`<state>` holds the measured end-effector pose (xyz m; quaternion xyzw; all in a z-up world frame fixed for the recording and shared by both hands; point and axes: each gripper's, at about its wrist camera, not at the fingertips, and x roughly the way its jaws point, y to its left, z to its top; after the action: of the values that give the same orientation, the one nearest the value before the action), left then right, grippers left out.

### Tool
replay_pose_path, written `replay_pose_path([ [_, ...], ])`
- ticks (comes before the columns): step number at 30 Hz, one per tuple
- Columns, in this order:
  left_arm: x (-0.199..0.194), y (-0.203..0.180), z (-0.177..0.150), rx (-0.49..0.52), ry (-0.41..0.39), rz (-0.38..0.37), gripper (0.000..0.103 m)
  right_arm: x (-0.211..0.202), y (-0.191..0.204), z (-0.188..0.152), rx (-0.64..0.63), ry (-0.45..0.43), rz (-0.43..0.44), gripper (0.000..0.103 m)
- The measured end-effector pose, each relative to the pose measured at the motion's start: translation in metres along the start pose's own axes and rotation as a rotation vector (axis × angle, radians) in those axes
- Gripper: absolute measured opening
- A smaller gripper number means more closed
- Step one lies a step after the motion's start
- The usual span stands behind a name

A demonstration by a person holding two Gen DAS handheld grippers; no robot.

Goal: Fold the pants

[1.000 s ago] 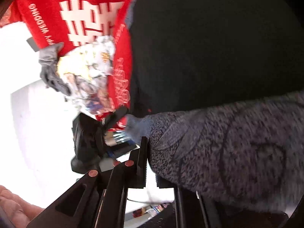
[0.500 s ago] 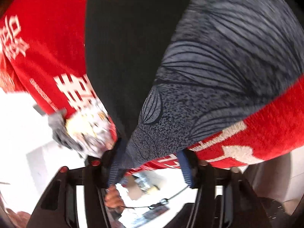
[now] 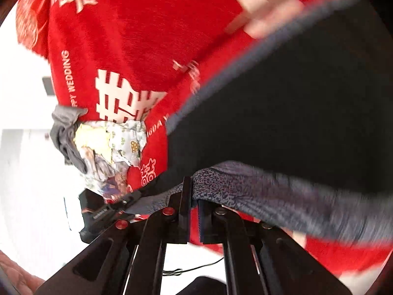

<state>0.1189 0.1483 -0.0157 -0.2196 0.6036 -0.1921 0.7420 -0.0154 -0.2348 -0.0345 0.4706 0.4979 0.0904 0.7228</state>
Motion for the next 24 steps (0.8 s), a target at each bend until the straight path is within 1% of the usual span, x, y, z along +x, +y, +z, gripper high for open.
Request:
replay_pose_path([
  [2, 0.012, -0.007, 0.025, -0.002, -0.047, 0.033, 0.04, 0.011, 0.002, 0.034, -0.009, 0.016, 0.003, 0.004],
  [3, 0.027, -0.013, 0.04, -0.001, -0.075, 0.096, 0.063, 0.017, 0.002, 0.049, -0.014, 0.023, -0.006, 0.004],
  [4, 0.037, -0.014, 0.05, 0.002, -0.101, 0.169, 0.082, 0.028, -0.001, 0.068, -0.02, 0.041, -0.035, 0.004],
  [5, 0.05, -0.015, 0.062, 0.01, -0.134, 0.239, 0.085, 0.037, -0.002, 0.079, -0.028, 0.055, -0.054, 0.005],
  [7, 0.078, -0.011, 0.079, 0.01, -0.131, 0.294, 0.085, 0.059, -0.012, 0.104, -0.05, 0.08, -0.088, 0.006],
  [8, 0.092, -0.007, 0.086, 0.001, -0.118, 0.323, 0.085, 0.068, -0.017, 0.11, -0.052, 0.087, -0.099, 0.009],
  [10, 0.119, 0.004, 0.093, -0.029, -0.09, 0.386, 0.085, 0.092, -0.034, 0.125, -0.029, 0.104, -0.141, 0.009],
  [11, 0.131, 0.01, 0.098, -0.05, -0.07, 0.418, 0.085, 0.1, -0.042, 0.127, -0.011, 0.115, -0.155, 0.014],
  [12, 0.14, 0.015, 0.101, -0.073, -0.05, 0.425, 0.085, 0.111, -0.05, 0.131, 0.007, 0.127, -0.191, 0.024],
  [13, 0.141, 0.017, 0.103, -0.091, -0.049, 0.431, 0.085, 0.117, -0.054, 0.136, 0.022, 0.124, -0.173, 0.024],
  [14, 0.139, 0.016, 0.106, -0.103, -0.059, 0.444, 0.085, 0.113, -0.059, 0.136, 0.034, 0.107, -0.154, 0.025],
  [16, 0.126, 0.008, 0.113, -0.082, -0.102, 0.513, 0.085, 0.108, -0.058, 0.141, 0.066, 0.117, -0.12, 0.035],
  [18, 0.111, 0.0, 0.118, -0.057, -0.117, 0.518, 0.085, 0.097, -0.053, 0.144, 0.057, 0.111, -0.101, 0.072],
  [19, 0.102, -0.007, 0.118, -0.037, -0.116, 0.513, 0.085, 0.085, -0.047, 0.145, 0.04, 0.098, -0.094, 0.076],
  [20, 0.095, -0.015, 0.116, -0.011, -0.112, 0.504, 0.085, 0.074, -0.042, 0.144, 0.03, 0.09, -0.076, 0.076],
  [21, 0.089, -0.03, 0.11, 0.037, -0.098, 0.485, 0.085, 0.059, -0.04, 0.142, 0.025, 0.083, -0.046, 0.076],
  [22, 0.086, -0.043, 0.101, 0.089, -0.08, 0.47, 0.085, 0.048, -0.038, 0.137, 0.021, 0.074, -0.037, 0.076],
  [24, 0.089, -0.076, 0.077, 0.206, -0.031, 0.431, 0.085, 0.011, -0.044, 0.124, 0.012, 0.04, -0.062, 0.076],
])
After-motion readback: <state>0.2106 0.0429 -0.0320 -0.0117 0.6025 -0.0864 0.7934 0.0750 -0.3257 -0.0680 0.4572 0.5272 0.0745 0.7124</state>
